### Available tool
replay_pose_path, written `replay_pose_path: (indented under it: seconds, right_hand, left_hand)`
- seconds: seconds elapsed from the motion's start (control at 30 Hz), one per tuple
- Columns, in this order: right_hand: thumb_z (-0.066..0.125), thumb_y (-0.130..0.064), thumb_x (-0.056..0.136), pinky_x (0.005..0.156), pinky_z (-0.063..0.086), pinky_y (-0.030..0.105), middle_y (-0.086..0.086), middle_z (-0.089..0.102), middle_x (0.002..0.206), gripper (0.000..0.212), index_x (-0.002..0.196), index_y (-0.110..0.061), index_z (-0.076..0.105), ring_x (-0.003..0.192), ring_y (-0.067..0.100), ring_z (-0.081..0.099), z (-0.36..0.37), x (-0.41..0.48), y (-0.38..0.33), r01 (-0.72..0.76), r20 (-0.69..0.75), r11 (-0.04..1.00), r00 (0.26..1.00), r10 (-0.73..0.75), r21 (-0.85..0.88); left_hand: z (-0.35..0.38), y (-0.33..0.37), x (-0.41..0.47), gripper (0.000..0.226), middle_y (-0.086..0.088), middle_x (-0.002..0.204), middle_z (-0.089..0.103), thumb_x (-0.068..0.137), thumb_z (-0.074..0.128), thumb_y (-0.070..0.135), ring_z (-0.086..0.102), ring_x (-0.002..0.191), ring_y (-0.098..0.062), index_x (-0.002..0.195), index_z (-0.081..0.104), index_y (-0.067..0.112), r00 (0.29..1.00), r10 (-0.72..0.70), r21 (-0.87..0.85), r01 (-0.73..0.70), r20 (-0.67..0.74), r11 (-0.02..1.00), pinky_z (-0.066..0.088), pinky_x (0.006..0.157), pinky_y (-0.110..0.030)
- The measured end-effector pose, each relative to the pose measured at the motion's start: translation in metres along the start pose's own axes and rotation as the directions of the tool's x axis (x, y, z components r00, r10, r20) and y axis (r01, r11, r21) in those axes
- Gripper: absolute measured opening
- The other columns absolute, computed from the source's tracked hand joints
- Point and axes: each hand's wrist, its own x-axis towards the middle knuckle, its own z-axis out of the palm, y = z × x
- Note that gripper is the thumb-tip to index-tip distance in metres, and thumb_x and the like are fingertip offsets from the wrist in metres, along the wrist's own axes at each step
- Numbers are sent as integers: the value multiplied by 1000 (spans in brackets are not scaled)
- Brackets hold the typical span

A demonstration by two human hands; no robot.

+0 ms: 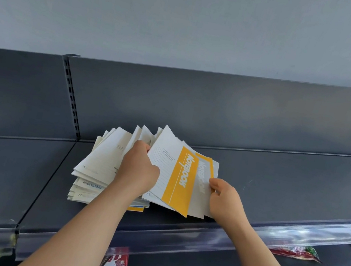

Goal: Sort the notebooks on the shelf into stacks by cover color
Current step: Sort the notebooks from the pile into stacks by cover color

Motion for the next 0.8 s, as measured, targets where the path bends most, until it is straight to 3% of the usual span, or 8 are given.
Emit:
replay_pose_path:
  seconds: [0.07, 0.17, 0.33, 0.47, 0.57, 0.67, 0.8]
  right_hand:
    - [31, -6, 96, 85, 49, 30, 3, 49, 133, 45, 138, -18, 44, 112, 23, 51, 1, -1, 0, -12, 9, 998, 1000, 11, 62]
    - [32, -4, 97, 92, 50, 36, -4, 51, 126, 42, 131, -20, 51, 111, 22, 51, 1, -4, -2, -39, 36, 982, 999, 33, 185]
    - [43, -11, 98, 78, 46, 25, -4, 52, 129, 34, 130, -19, 51, 104, 14, 50, 2, -8, -4, -5, 50, 986, 999, -4, 167]
    - [47, -25, 98, 79, 43, 25, -3, 52, 133, 39, 136, -18, 45, 101, 10, 48, 3, -10, -10, 36, 51, 994, 998, -42, 107]
    - [47, -34, 97, 83, 39, 26, -2, 54, 132, 46, 139, -16, 42, 102, 10, 50, 2, -13, -26, 30, 53, 974, 998, -43, 224]
    - [56, -30, 93, 77, 42, 24, -8, 58, 119, 40, 131, -23, 48, 91, 6, 57, 0, -18, -47, 117, 7, 945, 992, -125, 306]
    - [64, -16, 88, 67, 54, 27, -19, 59, 100, 32, 108, -36, 48, 80, 6, 64, 10, -27, -78, 251, -18, 900, 965, -262, 356]
  left_hand:
    - [0, 1, -1, 28, -1, 111, 54, 91, 56, 5, 54, 90, -14, 113, 42, 14, 1000, -10, 0, 10, -5, 1000, 41, 50, -17]
    - [0, 1, -2, 27, -3, 114, 57, 91, 57, 7, 56, 92, -16, 113, 42, 13, 999, -29, 12, 29, 15, 1000, 40, 49, -18]
    - [1, 1, -6, 27, -2, 117, 57, 91, 55, 4, 54, 92, -14, 115, 46, 13, 1000, -20, 8, 20, 0, 1000, 39, 49, -16]
    - [-4, 0, -11, 36, 3, 111, 54, 90, 51, -2, 53, 90, -11, 120, 46, 16, 998, 2, -91, -7, -59, 996, 38, 50, -15]
    - [-13, -1, -13, 42, 7, 109, 56, 88, 48, -4, 55, 81, -5, 122, 47, 20, 997, -1, -204, -15, -80, 979, 42, 50, -14]
    - [-24, -4, -15, 40, 9, 107, 63, 88, 47, -5, 59, 85, -2, 118, 53, 21, 991, -24, -312, -19, -132, 950, 47, 56, -16]
    - [-47, -11, -22, 38, 17, 97, 61, 89, 44, -5, 58, 86, 0, 111, 54, 24, 977, -52, -384, -32, -209, 923, 46, 48, -9]
